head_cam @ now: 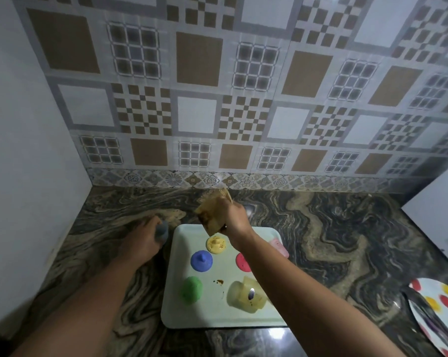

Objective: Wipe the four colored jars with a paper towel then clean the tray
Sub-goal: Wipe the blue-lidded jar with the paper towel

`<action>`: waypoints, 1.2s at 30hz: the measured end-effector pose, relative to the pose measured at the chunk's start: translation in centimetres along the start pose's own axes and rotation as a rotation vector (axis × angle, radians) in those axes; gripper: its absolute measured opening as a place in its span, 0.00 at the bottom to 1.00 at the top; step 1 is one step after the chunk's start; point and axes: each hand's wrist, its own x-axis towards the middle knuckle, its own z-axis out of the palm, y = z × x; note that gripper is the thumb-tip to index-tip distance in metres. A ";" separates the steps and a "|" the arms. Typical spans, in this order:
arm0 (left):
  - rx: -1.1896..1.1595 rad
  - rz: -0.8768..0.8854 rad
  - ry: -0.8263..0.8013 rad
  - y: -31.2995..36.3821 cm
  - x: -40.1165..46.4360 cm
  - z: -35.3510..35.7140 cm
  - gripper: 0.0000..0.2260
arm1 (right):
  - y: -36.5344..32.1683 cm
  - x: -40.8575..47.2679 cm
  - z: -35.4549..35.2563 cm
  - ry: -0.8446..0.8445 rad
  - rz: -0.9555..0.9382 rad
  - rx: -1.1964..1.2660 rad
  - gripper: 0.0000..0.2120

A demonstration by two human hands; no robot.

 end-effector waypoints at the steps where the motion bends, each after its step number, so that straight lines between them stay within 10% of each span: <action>1: 0.070 0.023 0.030 0.1 -0.3 0.2 0.21 | 0.1 0.1 -0.2 0.003 -0.002 0.011 0.08; 7: 0.414 0.349 0.095 5.1 -3.7 1.6 0.24 | 1.5 0.9 -0.9 0.066 0.023 0.002 0.09; 14: 0.321 0.208 -0.288 8.3 -4.2 3.6 0.32 | 2.5 0.6 -2.7 0.102 0.016 0.027 0.08; 24: 0.368 0.155 -0.268 8.5 -3.5 4.8 0.23 | 2.3 -0.7 -5.2 0.132 0.007 -0.024 0.06; 36: -0.870 -0.181 -0.096 11.4 -5.5 2.2 0.19 | 4.9 -3.4 -1.7 -0.011 -0.237 -0.236 0.15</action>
